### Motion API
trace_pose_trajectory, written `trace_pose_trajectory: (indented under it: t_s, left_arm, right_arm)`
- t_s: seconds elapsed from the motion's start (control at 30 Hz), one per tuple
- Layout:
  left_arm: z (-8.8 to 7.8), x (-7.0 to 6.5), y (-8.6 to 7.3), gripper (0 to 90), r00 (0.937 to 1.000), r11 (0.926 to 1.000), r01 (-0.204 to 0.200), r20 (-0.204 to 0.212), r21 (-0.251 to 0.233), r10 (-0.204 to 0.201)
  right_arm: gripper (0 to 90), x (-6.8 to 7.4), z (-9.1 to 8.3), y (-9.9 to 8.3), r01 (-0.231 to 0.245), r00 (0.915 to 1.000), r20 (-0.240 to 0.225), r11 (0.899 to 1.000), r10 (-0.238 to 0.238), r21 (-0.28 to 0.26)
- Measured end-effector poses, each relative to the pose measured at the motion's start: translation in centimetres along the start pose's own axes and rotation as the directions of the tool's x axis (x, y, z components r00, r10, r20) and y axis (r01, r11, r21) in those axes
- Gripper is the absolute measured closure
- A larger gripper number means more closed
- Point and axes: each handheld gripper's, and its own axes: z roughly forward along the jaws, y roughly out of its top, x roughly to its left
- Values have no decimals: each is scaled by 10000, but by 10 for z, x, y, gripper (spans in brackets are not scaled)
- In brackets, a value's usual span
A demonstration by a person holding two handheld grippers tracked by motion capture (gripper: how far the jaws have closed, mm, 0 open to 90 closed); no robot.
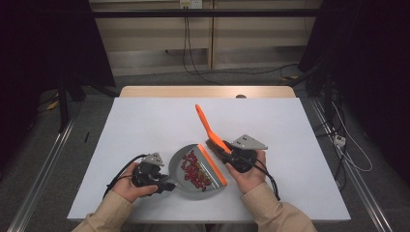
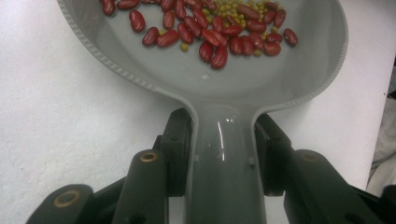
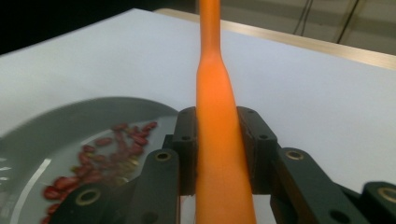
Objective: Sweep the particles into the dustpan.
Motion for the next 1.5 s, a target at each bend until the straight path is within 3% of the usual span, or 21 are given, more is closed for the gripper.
trace_pose_trajectory:
  t_s: [0.13, 0.4, 0.5, 0.57, 0.67, 0.77, 0.87, 1.1, 1.27, 1.37, 1.5]
  left_arm:
    - [1, 2, 1, 629, 10000, 10000, -28, -33, 10, 28]
    - [2, 2, 2, 630, 9999, 10000, 79, -104, -10, -79]
    - [3, 1, 3, 629, 9997, 9998, 189, -132, -78, -190]
    - [3, 2, 4, 630, 9995, 9997, 219, -220, -122, -221]
    - [2, 4, 5, 630, 9991, 9995, 264, -328, -181, -270]
    - [0, 7, 3, 630, 9985, 9992, 345, -428, -220, -354]
    - [-2, 9, 2, 630, 9974, 9985, 467, -528, -295, -482]
    - [-4, 15, 0, 629, 9943, 9964, 741, -734, -400, -769]
    - [-4, 17, -2, 629, 9936, 9953, 847, -716, -462, -878]
    - [-4, 16, -2, 628, 9936, 9959, 770, -788, -471, -806]
    - [-3, 16, -2, 615, 9935, 9970, 672, -899, -381, -704]
  right_arm:
    - [711, -1, 7, -9, 62, 10000, 51, 9997, -63, 242]
    - [710, 20, 7, -7, 461, 9981, -413, 9986, -450, 249]
    - [711, 25, 6, -4, -73, 9952, -980, 10000, 78, 63]
    - [710, 32, 7, -3, 318, 9934, -1105, 9995, -307, 81]
    - [710, 35, 8, -1, 328, 9914, -1265, 9995, -328, -21]
    - [710, 26, 8, 3, 206, 9947, -1005, 9995, -228, -227]
    - [710, 7, 6, 9, 54, 9982, -597, 9990, -81, -442]
    - [708, -24, 8, 9, 36, 9997, 229, 10000, -37, 62]
    - [702, -31, 11, 4, 39, 9989, 460, 9982, -67, 598]
    - [655, -30, 11, 7, 42, 9997, 249, 9949, -68, 1012]
    - [639, -28, 9, 18, 527, 9978, 321, 9890, -577, 1385]
